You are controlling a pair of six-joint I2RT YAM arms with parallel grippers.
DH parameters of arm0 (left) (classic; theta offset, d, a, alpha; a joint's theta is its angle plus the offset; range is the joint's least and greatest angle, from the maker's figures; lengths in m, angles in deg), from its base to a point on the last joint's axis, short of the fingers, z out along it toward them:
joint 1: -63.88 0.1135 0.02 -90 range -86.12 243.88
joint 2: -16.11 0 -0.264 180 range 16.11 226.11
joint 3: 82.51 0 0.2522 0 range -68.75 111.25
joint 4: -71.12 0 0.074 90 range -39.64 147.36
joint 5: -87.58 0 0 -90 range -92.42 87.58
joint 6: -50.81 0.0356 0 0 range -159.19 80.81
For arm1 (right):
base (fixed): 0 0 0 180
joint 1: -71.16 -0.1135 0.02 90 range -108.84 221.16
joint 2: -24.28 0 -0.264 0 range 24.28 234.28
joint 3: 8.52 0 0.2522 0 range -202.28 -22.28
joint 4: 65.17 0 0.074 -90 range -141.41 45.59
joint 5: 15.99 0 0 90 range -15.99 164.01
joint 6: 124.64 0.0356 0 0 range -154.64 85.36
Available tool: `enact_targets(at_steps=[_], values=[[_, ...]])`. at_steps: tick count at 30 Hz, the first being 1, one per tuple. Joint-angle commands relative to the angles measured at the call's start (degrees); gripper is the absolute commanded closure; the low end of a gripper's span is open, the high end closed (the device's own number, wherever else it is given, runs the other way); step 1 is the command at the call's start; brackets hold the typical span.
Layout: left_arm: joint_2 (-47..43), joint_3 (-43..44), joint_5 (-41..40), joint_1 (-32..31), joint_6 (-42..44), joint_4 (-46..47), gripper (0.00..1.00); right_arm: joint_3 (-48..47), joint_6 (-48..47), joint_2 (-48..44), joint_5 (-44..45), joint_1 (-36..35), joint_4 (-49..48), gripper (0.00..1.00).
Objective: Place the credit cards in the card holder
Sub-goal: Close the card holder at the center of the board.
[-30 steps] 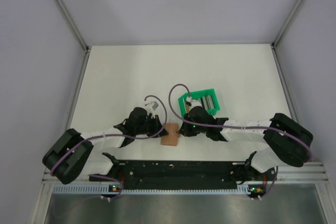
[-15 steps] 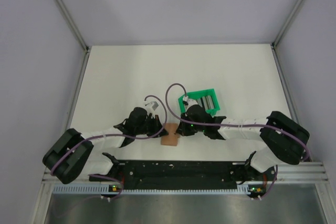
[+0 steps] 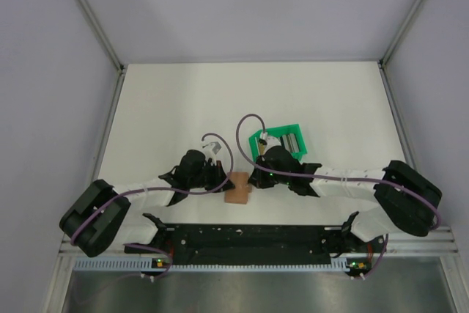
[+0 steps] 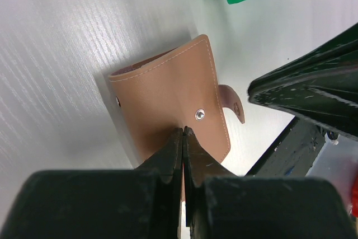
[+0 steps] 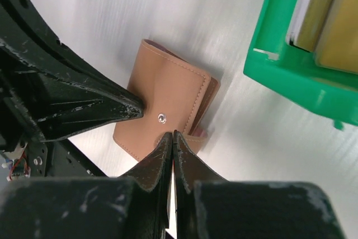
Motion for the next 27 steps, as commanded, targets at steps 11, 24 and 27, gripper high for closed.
enact_targets(at_steps=[11,24,27], values=[[1.2,-0.8,-1.2,0.1,2.2,-1.8,1.00,3.8,4.6,-3.8,3.9,0.4,0.1,1.00],[1.8,-0.8,-1.0,0.1,2.3,-1.7,1.00,1.7,4.1,-0.3,1.3,0.4,-2.9,1.00],[1.9,-0.7,-1.0,0.0,2.5,-1.5,1.00,1.3,4.1,0.2,1.2,0.4,-3.4,1.00]])
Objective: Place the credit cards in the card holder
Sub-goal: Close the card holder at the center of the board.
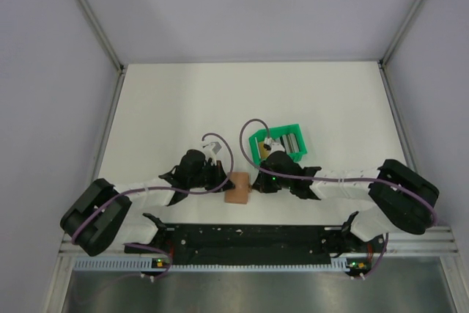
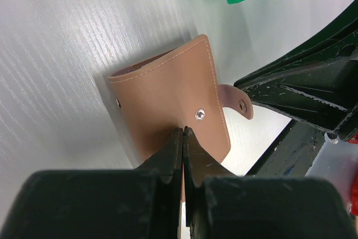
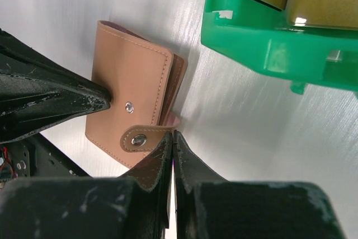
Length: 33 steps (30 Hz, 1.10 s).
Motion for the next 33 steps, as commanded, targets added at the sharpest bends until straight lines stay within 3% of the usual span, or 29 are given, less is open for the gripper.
enact_targets(at_steps=[1,33], values=[[1.6,-0.7,-1.3,0.1,2.3,-1.9,1.00,-2.7,0.1,1.0,-2.0,0.3,-3.6,1.00],[2.0,-0.9,-0.8,0.1,2.2,-1.3,1.00,-4.7,0.9,5.2,-5.9,0.1,-7.1,1.00]])
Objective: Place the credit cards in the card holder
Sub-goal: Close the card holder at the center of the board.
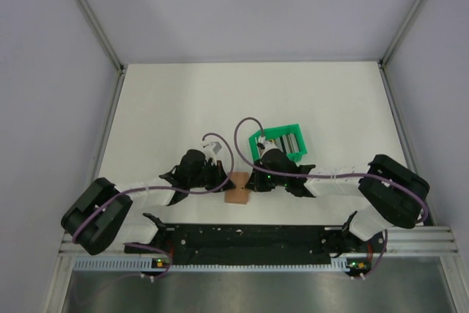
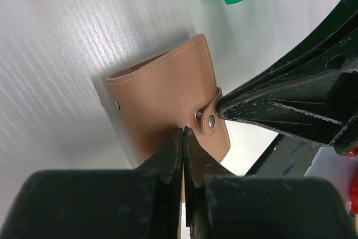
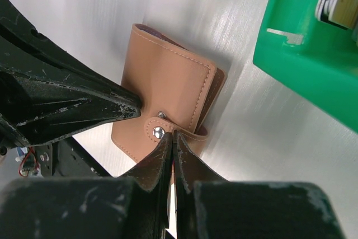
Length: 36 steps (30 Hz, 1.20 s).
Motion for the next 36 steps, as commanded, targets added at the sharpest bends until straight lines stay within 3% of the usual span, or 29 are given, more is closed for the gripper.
enact_targets(at_steps=[1,18,31,36], values=[[1.5,-0.9,-1.5,0.0,2.1,-2.2,1.00,-2.3,0.4,0.4,-0.8,0.1,-2.5,1.00],[0.7,-0.8,0.3,0.0,2.6,-1.9,1.00,-0.4,1.2,-6.1,8.3,-2.8,2.7,1.00],[-4.1,0.2,3.3,0.1,3.3,-3.6,1.00,0.1,1.1,-8.0,9.3,-2.8,4.9,1.00],[-4.4,-0.7,6.5,0.1,3.1,0.0,0.99,0.8,1.6,-8.3,9.2,-2.9,4.6,1.00]])
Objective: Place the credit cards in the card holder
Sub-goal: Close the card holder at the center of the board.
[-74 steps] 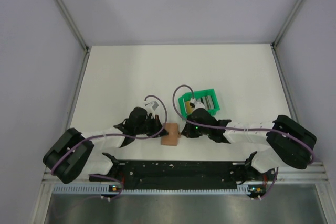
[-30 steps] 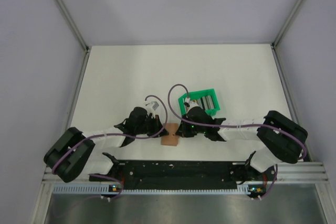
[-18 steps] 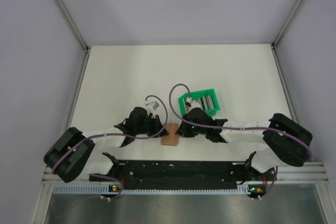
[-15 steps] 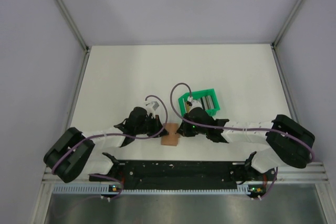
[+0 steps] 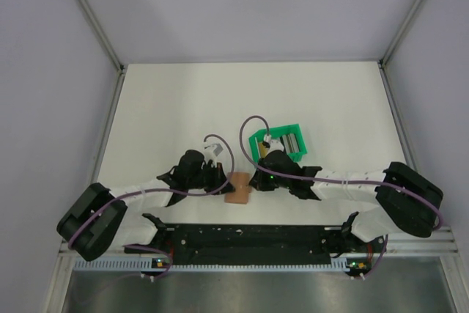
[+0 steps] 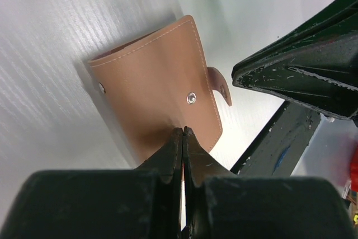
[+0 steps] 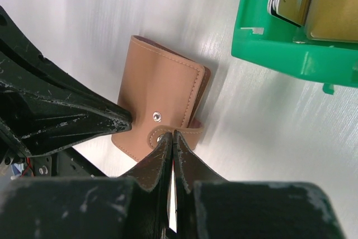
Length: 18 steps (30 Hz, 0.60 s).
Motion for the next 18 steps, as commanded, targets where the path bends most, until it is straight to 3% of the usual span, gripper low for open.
enact_targets(at_steps=[1,18], values=[[-1.4,-1.1,3.7,0.0,0.6,4.6,0.98,0.9,0.3,-2.0,1.0,-0.6,-1.2,1.00],[4.2,-1.4,0.6,0.0,0.9,3.7,1.00,0.5,0.6,0.2,-0.6,-0.6,-3.1,1.00]])
